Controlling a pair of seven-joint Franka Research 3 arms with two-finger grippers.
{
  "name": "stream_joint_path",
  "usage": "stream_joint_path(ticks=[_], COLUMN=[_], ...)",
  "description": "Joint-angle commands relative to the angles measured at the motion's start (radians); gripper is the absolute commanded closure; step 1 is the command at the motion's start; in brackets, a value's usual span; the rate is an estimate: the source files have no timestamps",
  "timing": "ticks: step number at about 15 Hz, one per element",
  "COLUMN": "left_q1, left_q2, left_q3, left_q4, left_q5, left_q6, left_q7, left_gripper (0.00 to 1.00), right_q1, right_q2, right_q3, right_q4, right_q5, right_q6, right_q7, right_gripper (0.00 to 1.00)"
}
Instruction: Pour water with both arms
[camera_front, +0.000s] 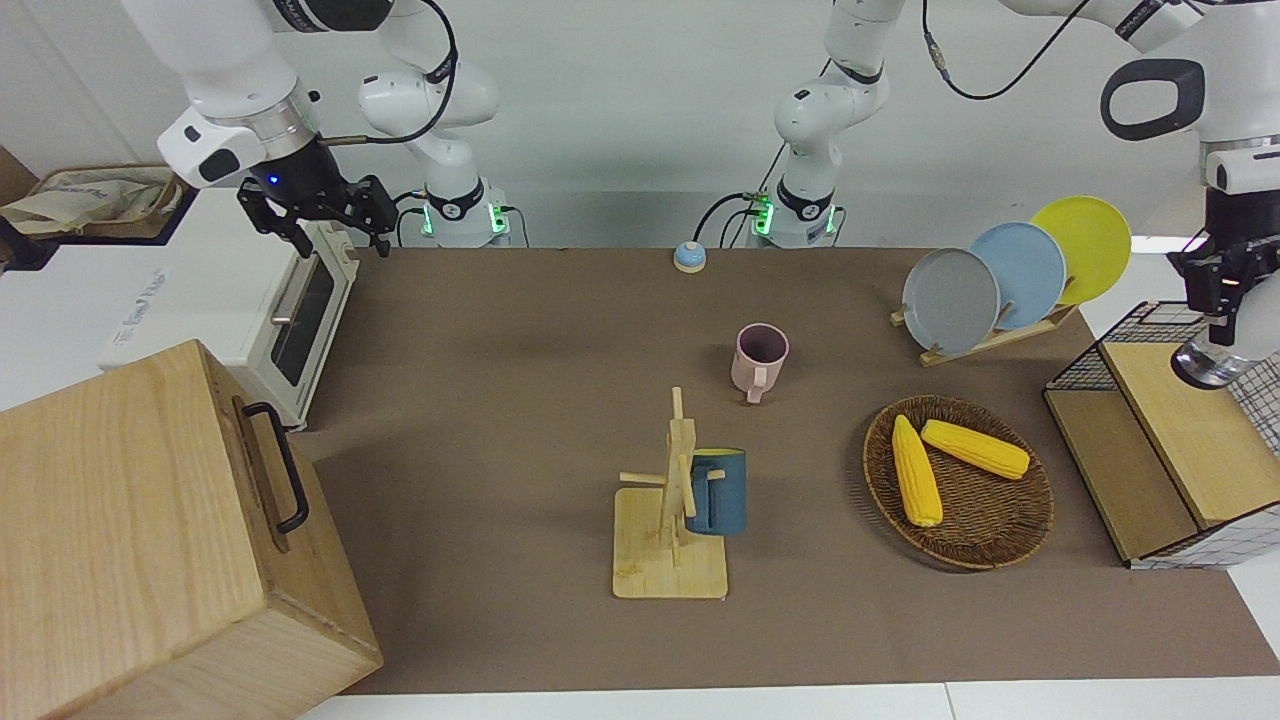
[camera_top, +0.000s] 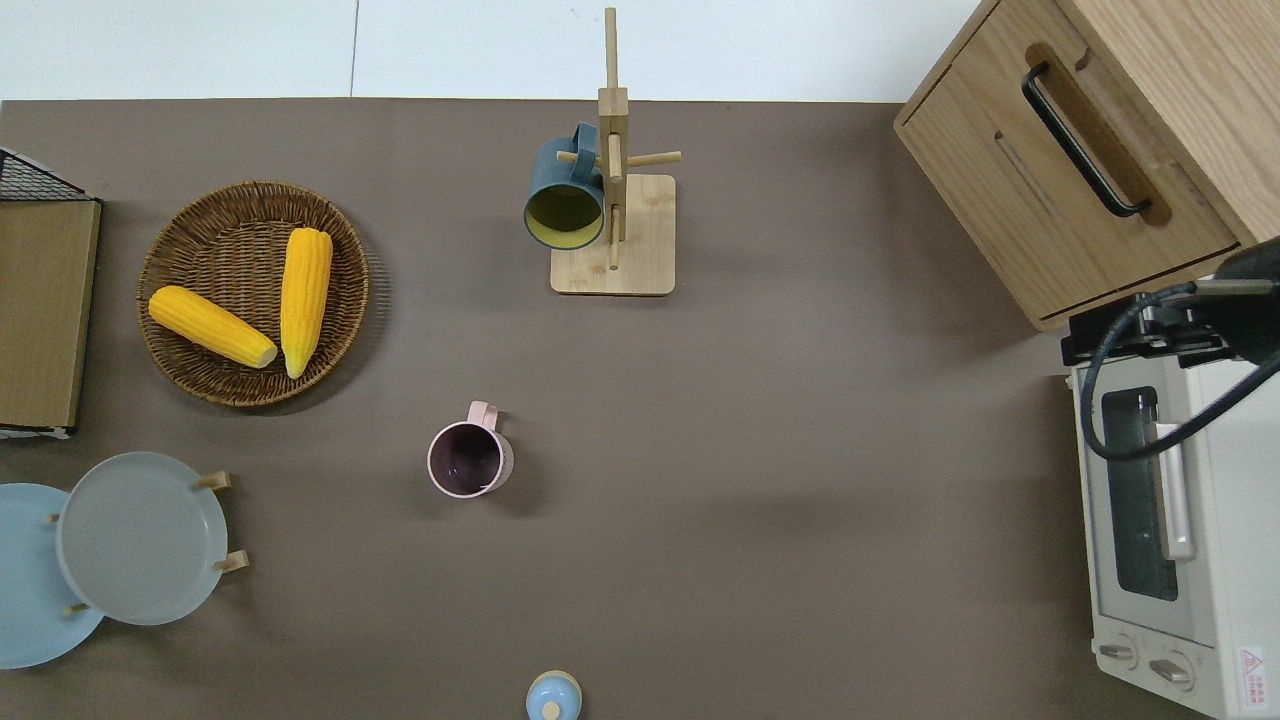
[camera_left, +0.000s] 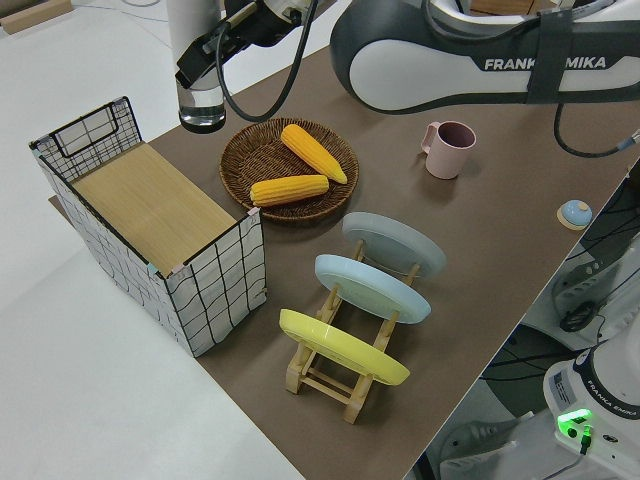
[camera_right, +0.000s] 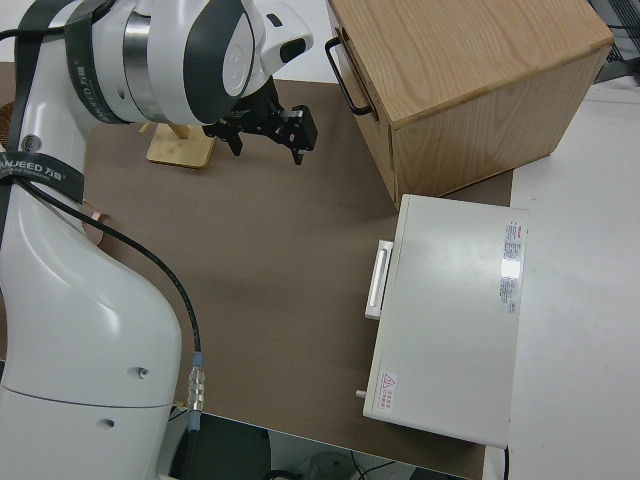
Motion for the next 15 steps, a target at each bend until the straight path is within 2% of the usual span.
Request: stream_joint_path(ticks=[1,5,8,10,15], left_q1=[-0.007,-0.063,-0.065,-0.064,-0.051], left_q2=[0.031,0.062,0.085,0.096,0.12], left_q3=[0.07,0.178,0.221,0.23,0.23], left_q4=[0.066,0.066,0.066,0.063,0.052], left_q5=[-0.187,-0.309,-0.43,-0.482,-0.481], left_q6=[-0.003,-0.003,-0.003,-0.005,-0.035], left_q7=[0.228,0.379,0.521,0.581,0.583], left_gripper=[1.0,1.0,1.0,1.0,1.0], right_q1=[-0.003,-0.003,-0.003,-0.003,-0.003], right_q2=[-0.014,-0.014,-0.014,-0.014,-0.014], right_q3=[0.0,0.0,0.0,0.0,0.0], right_q4=[-0.013,-0.013,-0.013,-0.013,-0.013], right_q5=[0.004,0.004,0.004,0.004,0.004], right_q6=[0.007,0.007,0.007,0.007,0.007], right_q7=[-0.006,-0.006,-0.007,-0.007,-0.007], right_gripper=[0.011,0.011,0.011,0.011,0.011])
